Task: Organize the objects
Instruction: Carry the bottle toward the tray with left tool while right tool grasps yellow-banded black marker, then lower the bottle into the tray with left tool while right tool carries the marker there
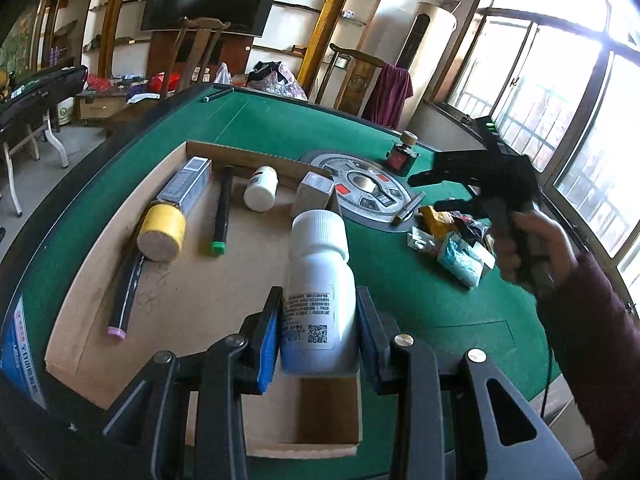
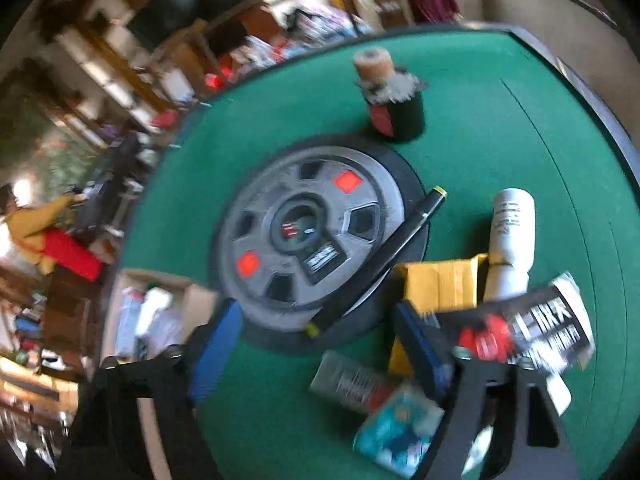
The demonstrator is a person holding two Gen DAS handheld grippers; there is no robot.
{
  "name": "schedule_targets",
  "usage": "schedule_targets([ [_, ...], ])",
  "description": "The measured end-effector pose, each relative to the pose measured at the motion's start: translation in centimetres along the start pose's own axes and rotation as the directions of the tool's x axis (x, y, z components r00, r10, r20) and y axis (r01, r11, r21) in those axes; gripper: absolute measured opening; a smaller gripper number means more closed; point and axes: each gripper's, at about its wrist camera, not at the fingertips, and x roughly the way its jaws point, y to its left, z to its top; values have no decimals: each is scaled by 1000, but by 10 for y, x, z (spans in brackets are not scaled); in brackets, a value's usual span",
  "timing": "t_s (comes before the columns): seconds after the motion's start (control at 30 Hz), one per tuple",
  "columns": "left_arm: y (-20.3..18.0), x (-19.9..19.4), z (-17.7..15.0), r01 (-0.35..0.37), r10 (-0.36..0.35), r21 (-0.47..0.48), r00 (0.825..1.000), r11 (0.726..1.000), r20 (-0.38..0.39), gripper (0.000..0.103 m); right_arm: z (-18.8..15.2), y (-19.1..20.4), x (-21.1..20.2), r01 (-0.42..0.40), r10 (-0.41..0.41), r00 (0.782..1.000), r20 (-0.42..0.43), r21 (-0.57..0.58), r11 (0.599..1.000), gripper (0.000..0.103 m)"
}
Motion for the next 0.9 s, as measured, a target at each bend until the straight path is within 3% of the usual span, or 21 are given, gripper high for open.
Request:
schedule_targets([
  [0.13, 12, 1, 0, 13, -13, -17, 1000, 1000, -4, 33, 17, -1, 22, 135, -135, 991, -5, -3, 991, 50],
  [0.23, 23, 5, 0, 20, -21, -40, 1000, 999, -12, 33, 21, 2, 32, 202, -202, 979, -12, -32, 979, 42],
  [0.33, 31, 7, 0, 24, -25, -56, 1000, 998, -16, 33, 19, 6, 45, 232, -233, 972, -29, -54, 971, 32],
  [0.5, 42, 10, -2, 25, -27, -74, 999, 997, -23, 33, 10, 13, 46, 291, -289, 956, 43, -85, 953, 23],
  [0.53, 43, 10, -2, 24, -26, -81, 999, 996, -26, 33, 9, 12, 45, 300, -297, 954, 52, -83, 950, 17],
  [0.7, 45, 7, -3, 13, -15, -85, 1000, 996, -26, 33, -2, -1, 31, 221, -219, 973, 67, -31, 975, 16],
  [0.9, 42, 1, -4, -5, 4, -85, 1000, 996, -21, 33, -25, -10, -9, 63, -65, 990, 126, 21, 998, 16],
])
